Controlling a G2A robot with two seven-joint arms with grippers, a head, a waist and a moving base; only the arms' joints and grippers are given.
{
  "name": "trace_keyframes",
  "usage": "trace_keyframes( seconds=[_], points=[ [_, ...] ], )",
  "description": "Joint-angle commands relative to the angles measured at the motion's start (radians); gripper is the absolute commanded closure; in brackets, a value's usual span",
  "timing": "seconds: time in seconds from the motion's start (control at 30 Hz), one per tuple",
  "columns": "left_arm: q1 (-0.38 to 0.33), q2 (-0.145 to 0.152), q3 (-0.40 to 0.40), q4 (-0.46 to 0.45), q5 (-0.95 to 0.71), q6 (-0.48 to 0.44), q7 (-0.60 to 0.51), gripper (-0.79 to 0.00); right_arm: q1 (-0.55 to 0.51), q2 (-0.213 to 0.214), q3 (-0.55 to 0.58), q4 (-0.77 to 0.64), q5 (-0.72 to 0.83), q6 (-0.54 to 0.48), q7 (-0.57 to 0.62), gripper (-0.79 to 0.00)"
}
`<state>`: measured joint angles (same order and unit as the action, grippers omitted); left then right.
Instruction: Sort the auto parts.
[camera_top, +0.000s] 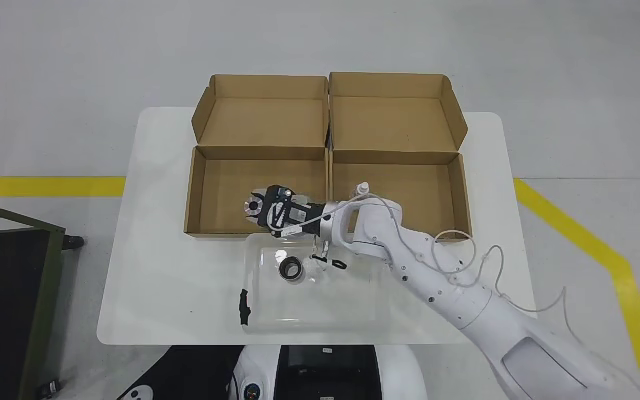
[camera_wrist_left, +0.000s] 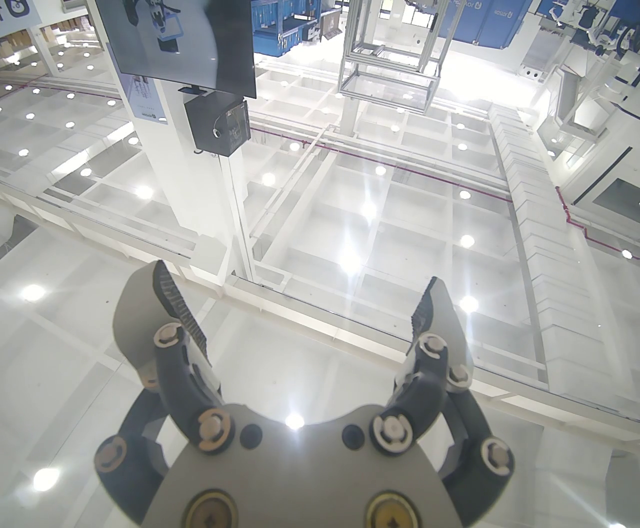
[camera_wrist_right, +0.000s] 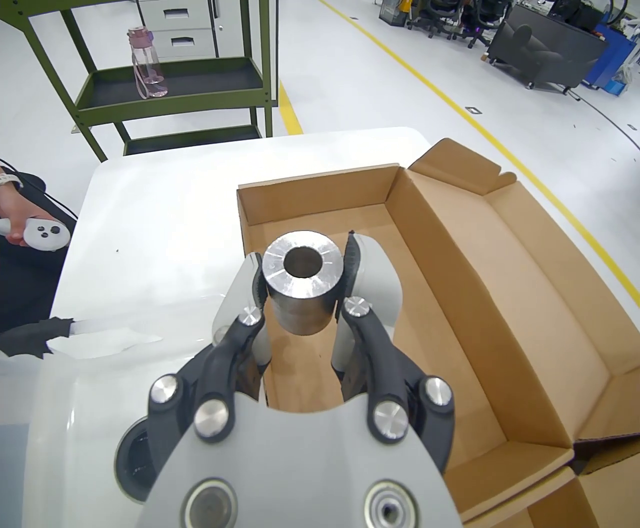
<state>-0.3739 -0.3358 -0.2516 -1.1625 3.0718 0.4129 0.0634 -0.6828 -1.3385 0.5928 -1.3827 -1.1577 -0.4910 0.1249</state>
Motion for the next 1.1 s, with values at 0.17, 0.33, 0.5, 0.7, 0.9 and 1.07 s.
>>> trace_keyframes(
  seconds=[0.17,0.33,0.5,0.7,0.9,1.07],
  points=[
    [0.000,0.000,0.000,0.000,0.000,0.000,0.000,-0.785,0.000,0.000,0.000,0.000,0.000,0.000,0.000,0.000],
    [0.000,0.000,0.000,0.000,0.000,0.000,0.000,-0.785,-0.011,0.000,0.008,-0.004,-0.007,0.022,0.003,0.000],
    [0.000,0.000,0.000,0.000,0.000,0.000,0.000,-0.785,-0.003,-0.017,0.020,0.048,0.028,0.067,0.027,0.000],
    [0.000,0.000,0.000,0.000,0.000,0.000,0.000,-0.785,0.038,-0.057,-0.006,0.149,0.068,0.094,0.051,0.000],
    [0.000,0.000,0.000,0.000,0.000,0.000,0.000,-0.785,0.072,-0.096,-0.034,0.237,0.084,0.099,0.049,0.000],
    [0.000,0.000,0.000,0.000,0.000,0.000,0.000,-0.785,0.094,-0.124,-0.047,0.306,0.073,0.129,0.044,0.000]
  ],
)
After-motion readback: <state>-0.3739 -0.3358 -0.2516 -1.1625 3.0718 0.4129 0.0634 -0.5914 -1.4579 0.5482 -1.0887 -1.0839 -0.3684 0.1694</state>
